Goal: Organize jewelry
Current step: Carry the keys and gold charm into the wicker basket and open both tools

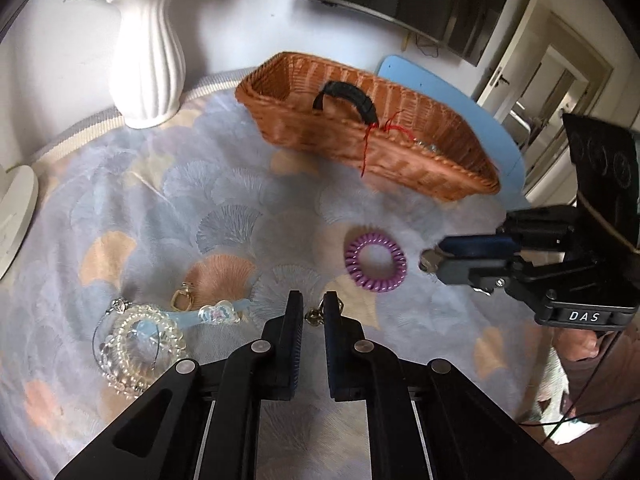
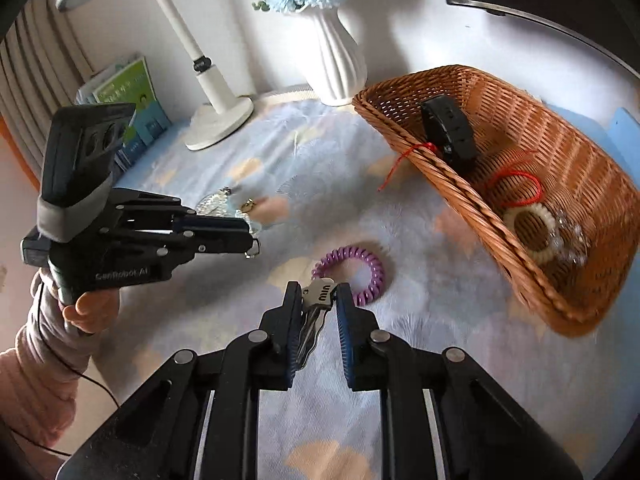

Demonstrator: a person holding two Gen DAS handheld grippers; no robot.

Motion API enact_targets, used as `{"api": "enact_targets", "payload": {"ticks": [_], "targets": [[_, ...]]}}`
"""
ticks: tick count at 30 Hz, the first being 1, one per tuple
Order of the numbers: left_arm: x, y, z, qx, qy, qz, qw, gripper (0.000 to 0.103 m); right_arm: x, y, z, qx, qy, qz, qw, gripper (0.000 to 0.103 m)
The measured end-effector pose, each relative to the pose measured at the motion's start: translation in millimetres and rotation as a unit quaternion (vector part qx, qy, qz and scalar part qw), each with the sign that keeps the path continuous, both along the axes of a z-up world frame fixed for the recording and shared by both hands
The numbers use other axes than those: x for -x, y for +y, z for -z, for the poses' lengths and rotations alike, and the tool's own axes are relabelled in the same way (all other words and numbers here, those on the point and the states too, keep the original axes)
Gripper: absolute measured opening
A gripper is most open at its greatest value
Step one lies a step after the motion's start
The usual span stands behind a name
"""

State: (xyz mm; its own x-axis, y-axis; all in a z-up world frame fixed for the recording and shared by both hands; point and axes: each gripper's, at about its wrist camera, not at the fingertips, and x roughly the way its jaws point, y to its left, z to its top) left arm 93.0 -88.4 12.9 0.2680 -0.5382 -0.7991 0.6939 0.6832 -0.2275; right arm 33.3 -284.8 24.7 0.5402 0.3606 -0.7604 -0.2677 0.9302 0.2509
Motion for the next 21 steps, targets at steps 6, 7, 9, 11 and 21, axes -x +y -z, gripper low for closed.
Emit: {"api": "enact_targets", "payload": {"ticks": [6,7,9,11,21], "targets": [[9.4,-12.8,-15.6,-0.006,-0.013,0.006,0.9999,0.01,11.8,-25.6,-16.2,-0.026,-0.011,0.017,0.999,0.019],[6.8,-14.4,-17.7,-0.005,-0.014,0.007,0.9999,0.01,12.1,-31.0,-21.2,-0.028,-0.017,0.022,0.999,0.019],[7.0,-22.5,-29.7,0.0,-0.023,0.01,0.9997,0.01,15.0,-48.7,-36.9,-0.024,-0.036,0.041,0.998,0.019],[4.5,-32.8,-46.0,0.009,-0.037,0.016,0.9991,0.01,14.2,-65.3,-52.0,-0.017,-0.056,0.061,0.996,0.019],[-27.5,-127.9,-85.0,0.031,-0.072,0.06,0.9951,0.01,-51.0,-151.3,-64.4,0.039,-0.082,0.181,0.979,0.019]]}}
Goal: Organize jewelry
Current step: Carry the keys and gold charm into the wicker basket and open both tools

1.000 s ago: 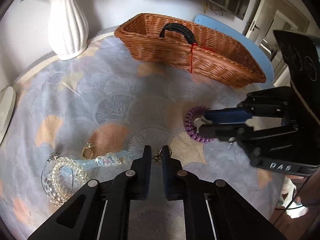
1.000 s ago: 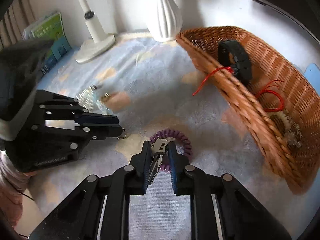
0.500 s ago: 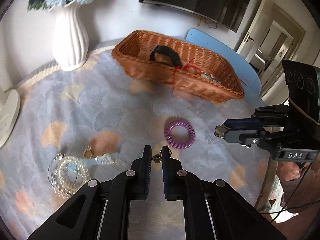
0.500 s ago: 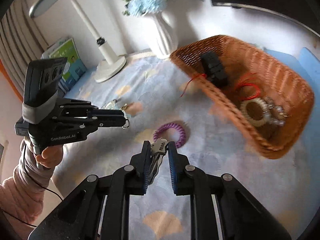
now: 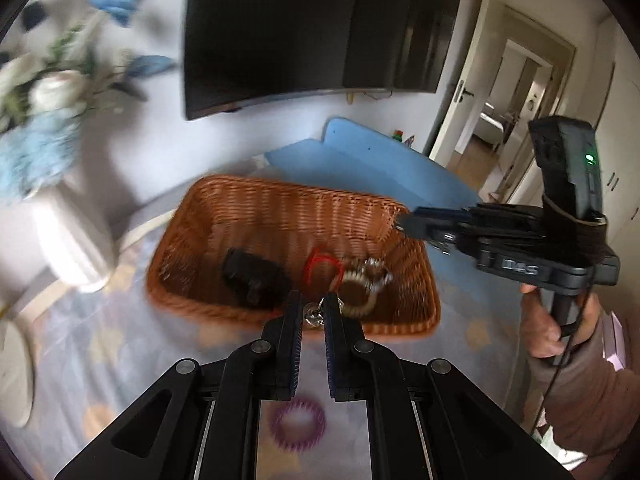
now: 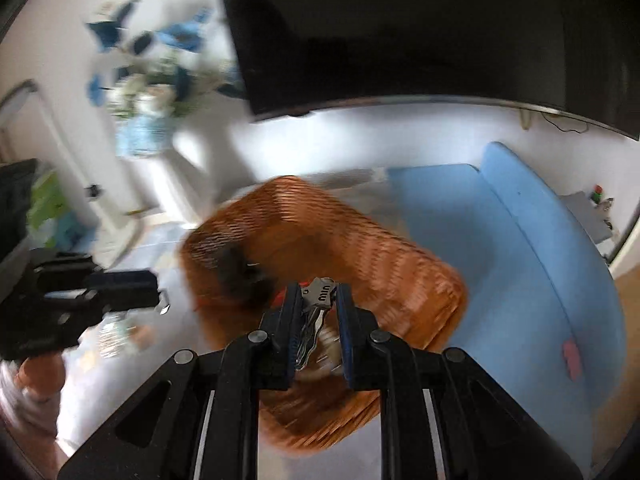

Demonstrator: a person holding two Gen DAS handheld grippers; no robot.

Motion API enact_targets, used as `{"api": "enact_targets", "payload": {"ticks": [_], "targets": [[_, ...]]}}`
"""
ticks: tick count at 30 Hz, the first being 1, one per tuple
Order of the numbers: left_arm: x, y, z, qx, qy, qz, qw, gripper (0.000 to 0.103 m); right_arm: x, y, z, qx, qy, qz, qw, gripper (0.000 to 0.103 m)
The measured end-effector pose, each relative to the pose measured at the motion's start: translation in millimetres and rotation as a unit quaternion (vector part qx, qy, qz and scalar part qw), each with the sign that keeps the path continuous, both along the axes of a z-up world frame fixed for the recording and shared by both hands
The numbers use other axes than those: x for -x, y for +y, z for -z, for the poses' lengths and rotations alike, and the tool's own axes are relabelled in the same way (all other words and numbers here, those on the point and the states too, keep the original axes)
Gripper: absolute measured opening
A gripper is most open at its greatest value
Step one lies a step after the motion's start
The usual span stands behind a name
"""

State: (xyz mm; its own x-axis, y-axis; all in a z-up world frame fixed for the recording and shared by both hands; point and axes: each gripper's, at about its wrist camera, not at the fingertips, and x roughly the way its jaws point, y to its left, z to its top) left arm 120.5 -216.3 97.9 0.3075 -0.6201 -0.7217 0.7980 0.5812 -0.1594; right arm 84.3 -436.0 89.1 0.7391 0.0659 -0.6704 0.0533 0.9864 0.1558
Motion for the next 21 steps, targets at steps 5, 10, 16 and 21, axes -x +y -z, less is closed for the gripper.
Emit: {"api": "enact_targets", "payload": {"ticks": [5,10,16,21], "targets": [[-16.8,-47.1,24.5,-0.023,0.019,0.004,0.9996,0.01,-34.1,-23.2,32.3,-0.055,0.041,0.009,0.998,0.019],[-22.6,-72.4,44.5,-0.049,0.024,0.006,0.9985,0.01,-42.3,-32.6,45.2,-0.066,0.05,0.014,0.996,0.019],[-26.9,-83.5,56.1,-0.065,0.031,-0.003,0.9974,0.011,-46.1,-32.7,51.8,-0.069,0.051,0.019,0.996,0.02],[-36.2,-75.4,59.2,-0.054,0.067,-0.018,0.9961,0.029,-41.5,-37.0,47.1,-0.081,0.039,0.026,0.996,0.024]]}}
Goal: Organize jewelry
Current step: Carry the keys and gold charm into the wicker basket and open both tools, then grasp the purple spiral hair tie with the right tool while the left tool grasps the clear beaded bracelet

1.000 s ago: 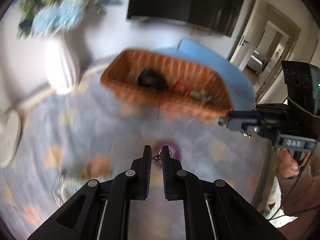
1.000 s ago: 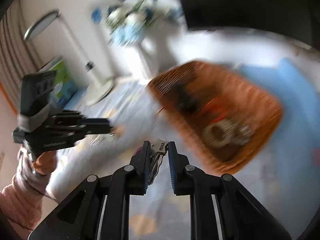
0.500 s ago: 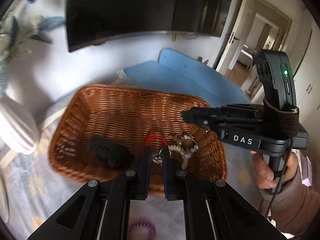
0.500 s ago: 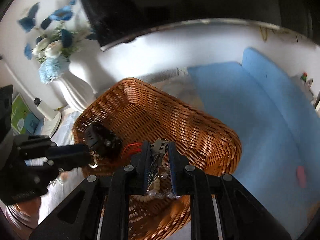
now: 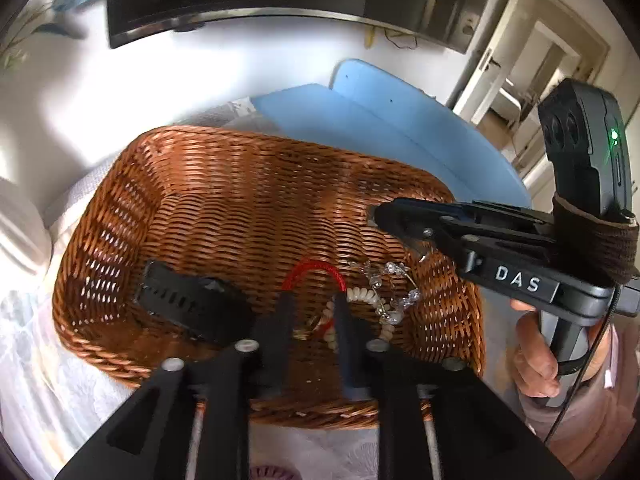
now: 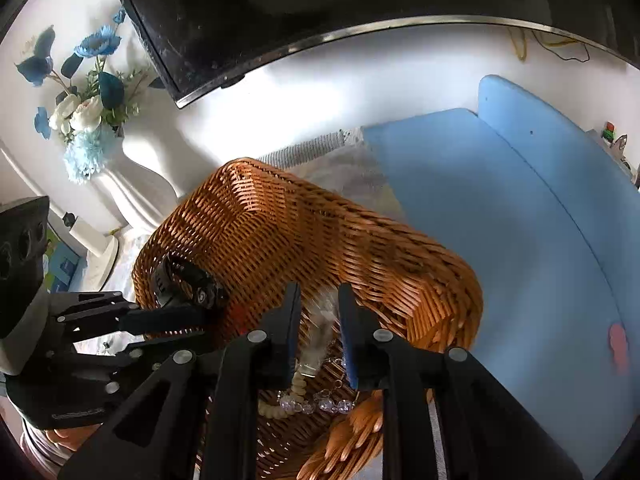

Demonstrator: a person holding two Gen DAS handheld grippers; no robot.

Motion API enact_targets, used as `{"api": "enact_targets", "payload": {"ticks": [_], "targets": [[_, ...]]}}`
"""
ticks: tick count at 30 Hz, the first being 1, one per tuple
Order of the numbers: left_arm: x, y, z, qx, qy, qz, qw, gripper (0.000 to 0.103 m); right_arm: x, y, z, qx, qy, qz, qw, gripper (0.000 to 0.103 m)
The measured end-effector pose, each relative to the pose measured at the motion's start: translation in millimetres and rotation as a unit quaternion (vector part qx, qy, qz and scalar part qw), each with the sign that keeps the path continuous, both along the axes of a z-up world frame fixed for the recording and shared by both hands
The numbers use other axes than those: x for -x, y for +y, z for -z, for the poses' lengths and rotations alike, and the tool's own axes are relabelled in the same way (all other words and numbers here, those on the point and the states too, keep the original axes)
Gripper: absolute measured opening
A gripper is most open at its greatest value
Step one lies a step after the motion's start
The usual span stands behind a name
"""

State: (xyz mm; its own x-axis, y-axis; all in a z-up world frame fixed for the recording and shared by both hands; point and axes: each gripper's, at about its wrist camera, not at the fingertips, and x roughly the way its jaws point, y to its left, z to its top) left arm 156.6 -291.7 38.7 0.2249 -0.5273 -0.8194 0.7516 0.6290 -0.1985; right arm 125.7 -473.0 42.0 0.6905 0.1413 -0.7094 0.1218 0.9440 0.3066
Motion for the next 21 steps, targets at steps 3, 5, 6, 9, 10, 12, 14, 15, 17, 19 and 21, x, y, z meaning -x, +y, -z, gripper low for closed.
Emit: {"api": "enact_targets", "payload": {"ticks": [3,5,6,9,10,12,14,15,17,19,21], "targets": [[3.9,11.6,-8.3,0.016,-0.004,0.0,0.9999,0.036,4.6,2.9,-5.4,0.0,-0.003,-0.005,1.0,0.027],[7.2,20.6,-13.5,0.025,-0.007,-0.003,0.9997,0.036,9.2,6.8,-9.2,-0.023,-0.003,-0.019,1.0,0.027],[9.7,25.8,-17.5,0.029,-0.008,-0.005,0.9995,0.036,12.4,9.2,-11.7,-0.035,-0.006,-0.027,0.999,0.027],[19.8,53.6,-33.8,0.045,-0.02,-0.016,0.9986,0.036,25.0,25.6,-24.6,-0.038,-0.017,-0.047,0.998,0.027],[22.2,63.1,-37.9,0.047,-0.024,-0.02,0.9984,0.036,31.0,34.2,-30.9,-0.033,-0.023,-0.057,0.998,0.027],[31.6,89.7,-49.6,0.05,-0.041,-0.034,0.9973,0.036,43.2,50.8,-43.0,-0.025,-0.037,-0.078,0.996,0.028],[39.7,114.0,-57.1,0.052,-0.051,-0.049,0.9962,0.036,56.4,70.1,-53.7,-0.018,-0.048,-0.103,0.993,0.029],[37.6,127.5,-58.6,0.053,-0.054,-0.056,0.9955,0.036,63.2,78.3,-56.8,-0.017,-0.053,-0.114,0.992,0.031],[43.3,157.2,-60.4,0.049,-0.057,-0.077,0.9942,0.043,77.9,98.6,-61.3,-0.015,-0.06,-0.139,0.988,0.036],[47.7,188.6,-57.8,0.043,-0.059,-0.104,0.9918,0.048,88.2,118.2,-59.2,-0.009,-0.062,-0.159,0.985,0.037],[51.1,219.4,-54.5,0.038,-0.06,-0.134,0.9884,0.049,93.1,136.0,-51.1,0.0,-0.053,-0.169,0.984,0.037]]}}
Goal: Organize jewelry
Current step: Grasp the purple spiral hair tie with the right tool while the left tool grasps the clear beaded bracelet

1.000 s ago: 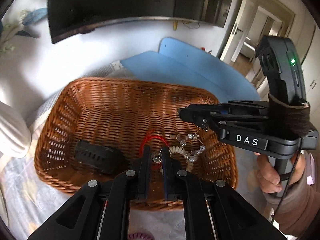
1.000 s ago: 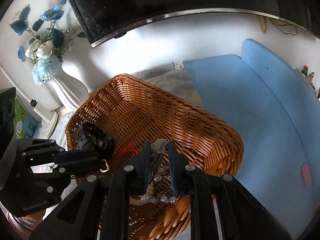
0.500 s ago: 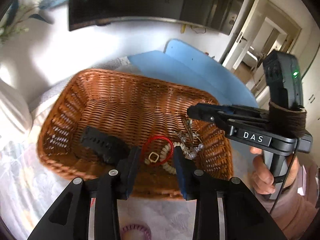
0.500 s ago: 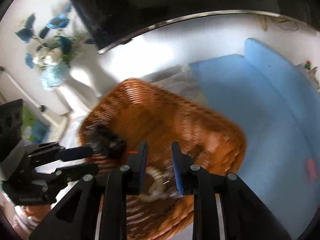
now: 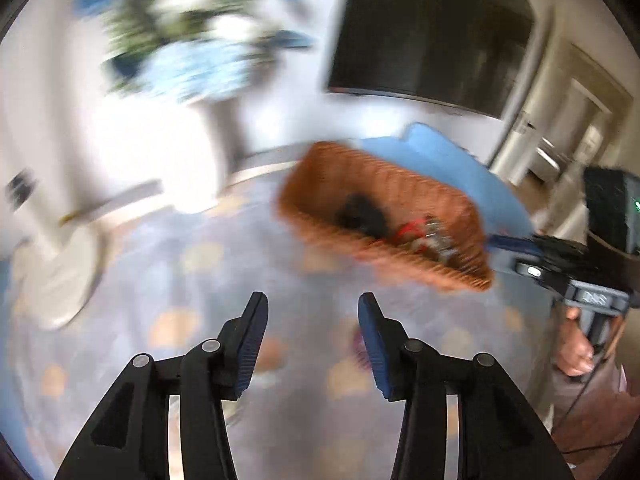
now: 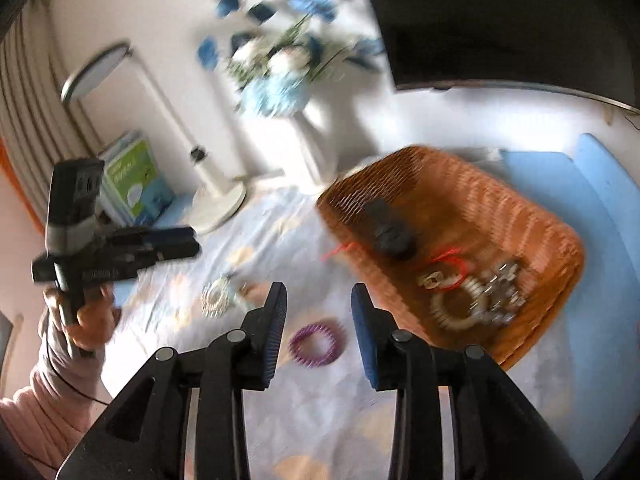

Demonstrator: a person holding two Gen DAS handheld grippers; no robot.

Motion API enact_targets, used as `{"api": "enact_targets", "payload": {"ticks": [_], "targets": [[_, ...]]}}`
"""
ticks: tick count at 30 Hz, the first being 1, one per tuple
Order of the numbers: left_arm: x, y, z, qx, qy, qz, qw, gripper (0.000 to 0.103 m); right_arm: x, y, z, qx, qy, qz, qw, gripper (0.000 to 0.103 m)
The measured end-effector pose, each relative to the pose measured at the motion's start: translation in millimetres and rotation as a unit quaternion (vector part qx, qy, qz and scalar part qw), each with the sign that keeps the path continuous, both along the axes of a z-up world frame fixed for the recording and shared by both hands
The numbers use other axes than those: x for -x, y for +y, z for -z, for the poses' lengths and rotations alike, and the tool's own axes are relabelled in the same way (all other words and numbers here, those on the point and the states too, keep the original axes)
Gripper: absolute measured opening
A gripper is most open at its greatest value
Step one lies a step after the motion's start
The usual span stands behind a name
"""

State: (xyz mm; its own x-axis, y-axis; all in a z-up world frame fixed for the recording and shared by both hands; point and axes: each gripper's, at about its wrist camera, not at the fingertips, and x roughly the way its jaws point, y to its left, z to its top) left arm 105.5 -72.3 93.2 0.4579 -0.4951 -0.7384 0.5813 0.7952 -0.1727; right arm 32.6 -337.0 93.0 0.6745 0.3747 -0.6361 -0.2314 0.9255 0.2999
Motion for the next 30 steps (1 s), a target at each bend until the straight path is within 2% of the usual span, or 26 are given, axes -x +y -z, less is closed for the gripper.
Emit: {"api": "enact_targets", "payload": {"ticks": [7,13,19,23,26,30], "targets": [[-6.9,85.1,45.7,0.011,0.042,-0.078,0.996,0.048,-19.2,38.4,58.7,0.033,0.065,-0.007,0.997,0.037],[-15.9,105.7,79.0,0.0,0.054,-0.086,0.9948,0.048,-37.0,48.1,89.7,0.061,0.08,0.014,0.995,0.037],[-25.1,102.8,92.3,-0.014,0.054,-0.066,0.9963,0.046,-40.3,45.5,101.9,0.074,0.071,0.023,0.994,0.037],[-28.1,83.6,96.7,-0.028,0.046,-0.014,0.9985,0.044,-43.0,44.4,104.3,0.069,0.073,0.02,0.995,0.037],[-31.5,74.4,100.7,-0.049,0.043,0.006,0.9979,0.035,-42.4,43.5,103.7,0.076,0.064,0.022,0.995,0.037],[-36.4,62.1,105.6,-0.064,0.043,0.024,0.9967,0.03,-45.1,44.7,106.2,0.078,0.068,0.02,0.994,0.037]]}}
